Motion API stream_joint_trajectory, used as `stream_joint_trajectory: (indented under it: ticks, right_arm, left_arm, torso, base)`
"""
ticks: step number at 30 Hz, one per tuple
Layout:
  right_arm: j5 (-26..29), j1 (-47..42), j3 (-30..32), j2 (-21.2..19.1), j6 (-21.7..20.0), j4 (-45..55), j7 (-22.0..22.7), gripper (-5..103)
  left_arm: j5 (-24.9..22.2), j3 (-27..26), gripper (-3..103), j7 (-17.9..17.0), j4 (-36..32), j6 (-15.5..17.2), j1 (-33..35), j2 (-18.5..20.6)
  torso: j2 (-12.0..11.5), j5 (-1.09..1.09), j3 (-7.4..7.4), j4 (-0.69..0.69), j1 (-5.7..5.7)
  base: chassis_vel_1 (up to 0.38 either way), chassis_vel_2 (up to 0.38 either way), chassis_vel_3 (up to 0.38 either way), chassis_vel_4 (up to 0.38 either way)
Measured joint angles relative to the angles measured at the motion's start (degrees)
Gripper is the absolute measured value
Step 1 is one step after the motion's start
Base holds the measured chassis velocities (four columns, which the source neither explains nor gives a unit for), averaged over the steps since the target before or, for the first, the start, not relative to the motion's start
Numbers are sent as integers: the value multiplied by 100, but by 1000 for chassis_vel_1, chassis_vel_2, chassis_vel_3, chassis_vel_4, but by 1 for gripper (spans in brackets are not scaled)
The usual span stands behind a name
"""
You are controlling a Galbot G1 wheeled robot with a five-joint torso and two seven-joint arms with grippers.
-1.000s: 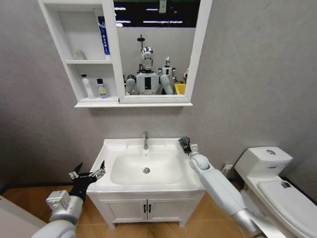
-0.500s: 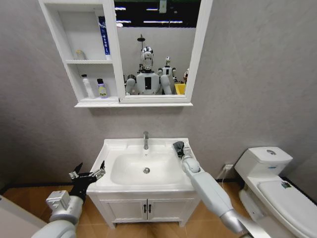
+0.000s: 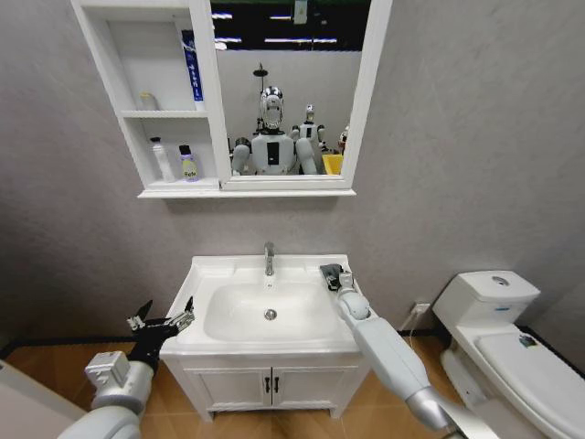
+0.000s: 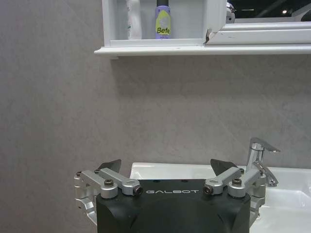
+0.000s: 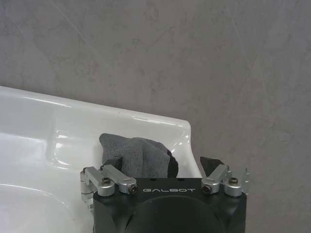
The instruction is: Move facial cleanser and shampoo from washbasin to cabinet, then wipe washbasin with towel.
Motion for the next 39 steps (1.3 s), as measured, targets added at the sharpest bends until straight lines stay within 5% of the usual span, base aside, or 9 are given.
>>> stream_joint_trajectory:
  ticks: [6, 18, 29, 35, 39]
  right_arm:
    - [10, -118, 29, -272, -37, 328, 103, 100]
    - [11, -247, 123, -426, 75, 522, 80, 100]
    - [248, -2002, 951, -896, -168, 2922, 327, 100]
    - [-483, -3464, 1695, -593, -199, 4265, 263, 100]
    - [-1220, -4508, 1994, 3, -36, 5174, 193, 100]
  left_arm:
    - [0, 0, 100, 0, 0, 0, 0, 0]
    - [0, 0, 100, 0, 0, 0, 0, 0]
    - [0, 0, 100, 0, 0, 0, 0, 0]
    - [0, 0, 100, 0, 0, 0, -1, 0]
    - [0, 0, 100, 1, 0, 0, -1, 0]
  torso:
    - [0, -1, 0, 0, 0]
    - [0, 0, 0, 1, 0]
    - [0, 0, 0, 0, 0]
    - [1, -1, -1, -1, -1]
    - [1, -1, 0, 0, -1]
  base:
    - [0, 0, 0, 0]
    - [0, 0, 0, 0]
    - [0, 0, 0, 0]
    - [0, 0, 0, 0]
    - [0, 0, 0, 0]
